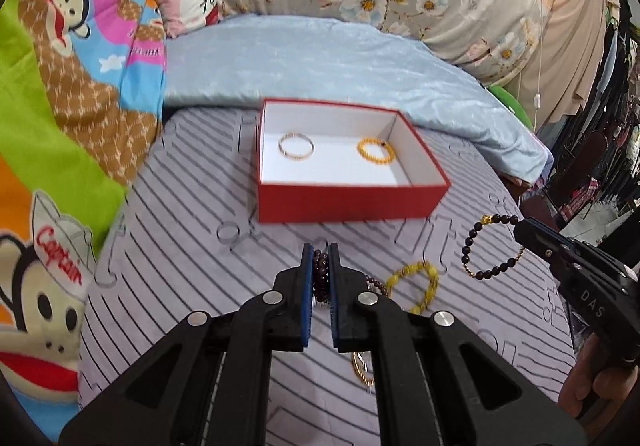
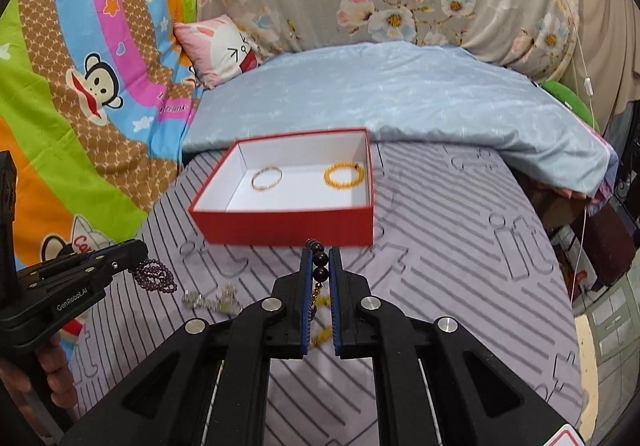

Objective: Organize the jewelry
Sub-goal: 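Carry both bead bracelets into the red box and open both tools, then grasp gold heart chain with left tool while right tool nears yellow bracelet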

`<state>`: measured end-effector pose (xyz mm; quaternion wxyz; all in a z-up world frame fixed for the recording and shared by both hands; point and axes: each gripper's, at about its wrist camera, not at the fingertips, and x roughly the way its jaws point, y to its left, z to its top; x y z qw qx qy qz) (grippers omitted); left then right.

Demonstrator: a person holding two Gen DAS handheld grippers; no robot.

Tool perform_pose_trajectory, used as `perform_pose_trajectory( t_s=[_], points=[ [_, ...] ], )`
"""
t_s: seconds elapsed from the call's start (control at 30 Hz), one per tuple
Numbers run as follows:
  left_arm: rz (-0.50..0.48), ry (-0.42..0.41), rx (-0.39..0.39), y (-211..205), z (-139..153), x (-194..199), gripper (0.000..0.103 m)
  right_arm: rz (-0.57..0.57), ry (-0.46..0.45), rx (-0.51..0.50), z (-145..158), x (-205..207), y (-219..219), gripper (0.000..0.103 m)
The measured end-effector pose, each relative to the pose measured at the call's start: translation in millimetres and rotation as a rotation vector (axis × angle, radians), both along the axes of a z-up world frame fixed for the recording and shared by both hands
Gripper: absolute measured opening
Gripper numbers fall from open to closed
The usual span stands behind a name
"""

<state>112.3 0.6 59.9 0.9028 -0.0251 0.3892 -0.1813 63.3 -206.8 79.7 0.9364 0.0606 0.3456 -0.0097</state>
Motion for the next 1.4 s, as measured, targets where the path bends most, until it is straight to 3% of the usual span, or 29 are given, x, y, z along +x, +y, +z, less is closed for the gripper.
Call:
perform_pose_trajectory(
  t_s=[0.27,0.37,0.57,0.8,1.1,1.2,1.27,1.33,1.4],
  points=[
    [0.021,-0.073,0.022,-14.9,20.7,56.8,0.006,0.014,-0.056,0.017,20.6,57.6,-6.6,0.007],
    [0.031,-0.085,0.029,-23.4,22.0,80.8,0.006,0.023,-0.047,0.077,17.8,86.4,-11.3,0.007],
    [0.032,-0.086,0.030,-42.0,14.2,127.0,0.006,0.037,0.015,0.166,-5.8,140.4,-15.8,0.007],
    [0.014,-0.035,0.051,-60.4,-17.9,164.8,0.006,0.060,0.108,0.238,-45.6,183.3,-13.1,0.007],
    [0.012,0.025,0.069,-68.5,-46.6,186.2,0.006,0.045,0.180,0.150,-76.3,206.1,-10.9,0.007],
    [0.011,0.020,0.081,-70.4,-50.4,186.4,0.011,-0.009,0.148,0.031,-73.3,201.0,-8.3,0.024],
    [0.024,0.003,0.097,-69.1,-49.0,184.4,0.027,-0.032,0.114,-0.018,-66.5,194.1,-7.4,0.044],
    [0.037,-0.020,0.105,-66.6,-46.0,180.9,0.035,-0.036,0.100,-0.019,-61.5,190.0,-10.2,0.045],
    [0.046,-0.025,0.114,-64.5,-43.3,179.1,0.035,-0.033,0.094,-0.016,-56.7,184.3,-11.3,0.045]
  ],
)
